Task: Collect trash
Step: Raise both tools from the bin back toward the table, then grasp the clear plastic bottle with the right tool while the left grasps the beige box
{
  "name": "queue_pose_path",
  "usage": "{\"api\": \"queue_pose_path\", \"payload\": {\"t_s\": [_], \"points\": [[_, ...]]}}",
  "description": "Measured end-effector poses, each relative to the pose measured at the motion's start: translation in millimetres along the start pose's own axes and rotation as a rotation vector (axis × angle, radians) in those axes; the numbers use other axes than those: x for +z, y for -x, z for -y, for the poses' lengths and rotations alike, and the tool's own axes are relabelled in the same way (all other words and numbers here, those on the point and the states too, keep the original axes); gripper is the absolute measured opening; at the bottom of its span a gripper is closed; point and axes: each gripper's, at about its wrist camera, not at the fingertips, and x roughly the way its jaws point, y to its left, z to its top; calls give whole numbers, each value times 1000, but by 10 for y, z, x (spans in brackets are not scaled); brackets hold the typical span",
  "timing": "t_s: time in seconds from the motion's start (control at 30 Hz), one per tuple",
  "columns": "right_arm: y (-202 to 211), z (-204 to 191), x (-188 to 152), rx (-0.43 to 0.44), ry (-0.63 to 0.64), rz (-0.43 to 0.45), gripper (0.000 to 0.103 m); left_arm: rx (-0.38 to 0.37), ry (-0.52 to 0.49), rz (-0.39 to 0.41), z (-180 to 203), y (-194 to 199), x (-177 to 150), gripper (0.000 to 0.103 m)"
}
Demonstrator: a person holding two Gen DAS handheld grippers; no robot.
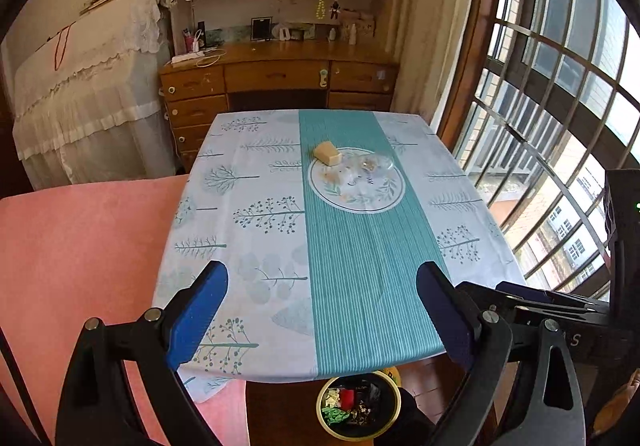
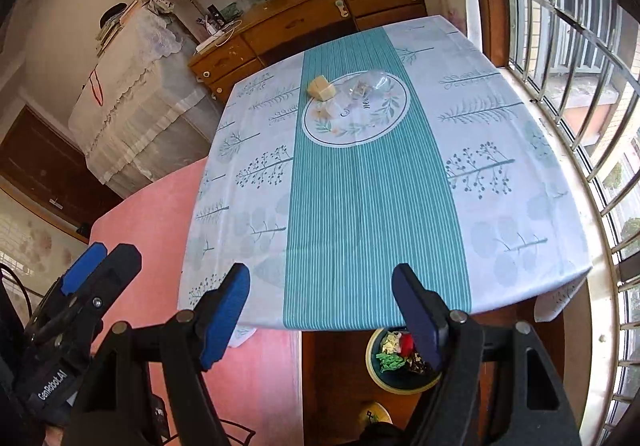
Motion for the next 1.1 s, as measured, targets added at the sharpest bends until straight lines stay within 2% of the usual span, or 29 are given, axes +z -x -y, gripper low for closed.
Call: {"api": "queue_pose_path", "payload": {"t_s": [0.03, 0.1, 0.23, 0.33, 0.5, 0.73, 1.1], "points": [[-95, 35, 126, 17, 4, -11, 74, 6, 16, -21, -5, -124, 74, 94], [-289, 105, 388, 48, 15, -29, 74, 24, 50, -55, -8, -364, 209, 85], [-733, 338, 953, 103, 0, -69, 74, 62, 130, -120, 3, -896, 484, 84], [-1141, 588, 1359, 139, -56, -112, 74, 78, 173, -172, 39, -1342, 682, 84], [-1857, 905, 1826, 160, -127, -178, 72, 144, 214, -219, 99, -2046, 962, 84], [-2484, 1151, 2155, 220, -249, -236, 70, 203, 258, -267, 79, -2737, 1255, 84], [-2776, 1140, 2491, 273, -323, -258, 70, 231, 315, -283, 1, -3065, 1538, 84]]}}
